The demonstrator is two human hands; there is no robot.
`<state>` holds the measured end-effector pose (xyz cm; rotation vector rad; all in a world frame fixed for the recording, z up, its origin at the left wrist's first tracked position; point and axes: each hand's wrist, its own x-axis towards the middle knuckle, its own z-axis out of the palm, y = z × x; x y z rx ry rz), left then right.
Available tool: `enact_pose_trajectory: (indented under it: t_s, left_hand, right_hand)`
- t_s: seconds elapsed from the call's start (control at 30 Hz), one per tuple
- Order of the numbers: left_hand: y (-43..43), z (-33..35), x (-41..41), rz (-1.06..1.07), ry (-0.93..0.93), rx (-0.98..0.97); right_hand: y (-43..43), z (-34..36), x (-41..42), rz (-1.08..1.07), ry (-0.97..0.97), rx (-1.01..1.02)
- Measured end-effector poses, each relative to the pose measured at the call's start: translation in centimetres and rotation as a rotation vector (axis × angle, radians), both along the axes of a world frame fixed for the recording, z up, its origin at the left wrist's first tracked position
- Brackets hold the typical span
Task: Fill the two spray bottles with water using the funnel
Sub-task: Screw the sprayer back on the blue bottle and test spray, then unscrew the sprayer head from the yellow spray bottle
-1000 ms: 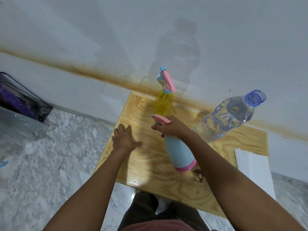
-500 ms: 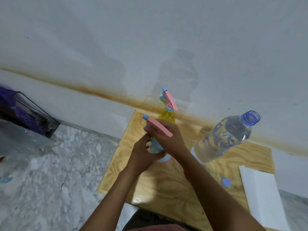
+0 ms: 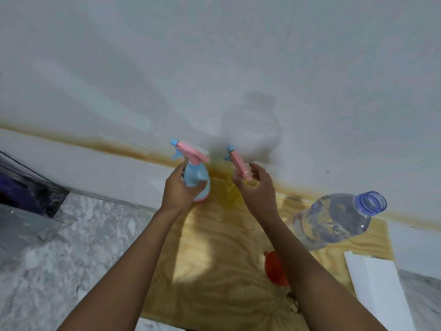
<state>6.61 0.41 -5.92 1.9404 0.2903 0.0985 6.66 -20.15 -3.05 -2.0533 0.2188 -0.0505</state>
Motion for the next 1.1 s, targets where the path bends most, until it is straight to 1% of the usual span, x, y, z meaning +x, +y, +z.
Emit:
enact_pose_trajectory:
  t_s: [0.1,0.27,0.43,0.53,0.63,0.73,0.83,0.9,0.97,1.03,1.1]
  left_hand:
    - [-0.1,-1.1,1.8,-0.045,0.035,0.031]
    - [-0.6,-3.0,2.4,-0.038,0.071,0.088]
    - [-0.7,-4.0,2.4,-0.023,0.058,0.081]
    - [-0.6,-4.1,2.3,-0.027,0.081,0.074]
    - [-0.6,-3.8,1.5,-0.027,0.094,0.03]
    - [-1.8,-2.0,-0.8,0.052,0.036,0.074]
    - [-3.5,0.0,-4.2,0.121,-0.143,0.105]
    - [-4.5,0.5,-6.2,0.061,-0.23,0.154]
    - [-5.6,0.9,-7.6,-0.07,-0.256,0.196]
    - [-6.4,1.9,-8.2,-0.183,-0.224,0.181]
    - [-6.9,2.9,-8.5,-0.191,-0.175,0.135]
  right_hand:
    - [0.5,-0.3,0.7,-0.015,-0.02,-0.033]
    - [0.5,-0.1,0.8,-0.036,-0.044,-0.073]
    - [-0.1,0.5,0.2,-0.011,-0.089,-0.055]
    - [-0.2,1.4,-0.3,-0.001,-0.124,-0.05]
    - [-0.3,2.4,-1.1,0.016,-0.166,-0.034]
    - [-0.6,3.3,-1.9,0.037,-0.181,-0.003]
    - [-0.8,4.2,-3.0,0.05,-0.191,0.04]
    - [-0.7,4.9,-3.8,0.065,-0.199,0.067]
    - [-0.5,5.6,-4.5,0.086,-0.204,0.08]
    - [-0.3,6.3,-5.2,0.108,-0.207,0.108]
    - [-0.2,7.0,-5.9,0.12,-0.225,0.124]
